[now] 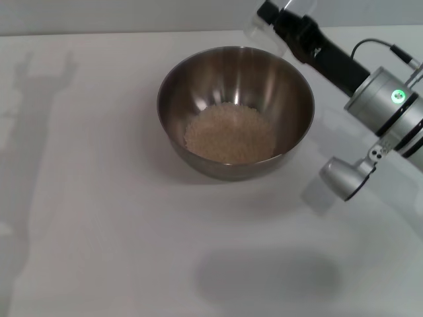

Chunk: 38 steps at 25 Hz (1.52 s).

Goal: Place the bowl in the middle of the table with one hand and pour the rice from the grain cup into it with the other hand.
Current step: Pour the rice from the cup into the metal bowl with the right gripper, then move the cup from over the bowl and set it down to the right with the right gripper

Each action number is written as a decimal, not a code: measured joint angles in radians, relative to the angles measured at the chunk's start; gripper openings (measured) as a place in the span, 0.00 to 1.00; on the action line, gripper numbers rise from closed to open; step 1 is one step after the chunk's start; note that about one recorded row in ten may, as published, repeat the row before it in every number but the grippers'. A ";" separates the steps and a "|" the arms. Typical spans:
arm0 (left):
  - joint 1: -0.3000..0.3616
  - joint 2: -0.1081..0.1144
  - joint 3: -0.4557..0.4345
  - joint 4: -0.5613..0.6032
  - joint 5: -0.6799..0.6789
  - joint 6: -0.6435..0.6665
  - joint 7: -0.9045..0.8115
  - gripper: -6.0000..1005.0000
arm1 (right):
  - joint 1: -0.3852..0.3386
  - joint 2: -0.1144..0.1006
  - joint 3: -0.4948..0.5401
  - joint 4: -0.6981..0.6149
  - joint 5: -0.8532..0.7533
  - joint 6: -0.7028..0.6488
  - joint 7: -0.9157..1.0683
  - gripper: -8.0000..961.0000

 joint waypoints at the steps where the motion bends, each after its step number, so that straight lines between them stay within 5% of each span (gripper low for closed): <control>1: -0.002 0.000 0.001 0.001 0.000 0.000 0.000 0.87 | -0.004 0.000 -0.008 0.000 -0.004 0.003 -0.001 0.01; 10: -0.007 -0.001 0.006 0.009 -0.001 0.000 0.000 0.87 | -0.033 0.001 0.027 0.040 0.036 -0.034 0.043 0.01; 26: -0.002 0.002 0.008 0.003 0.001 0.024 0.000 0.87 | -0.279 0.008 0.320 0.391 0.227 -0.129 0.806 0.02; 38: 0.016 0.005 0.010 0.002 0.000 0.036 0.000 0.87 | -0.316 0.006 0.322 0.404 0.384 0.152 1.413 0.02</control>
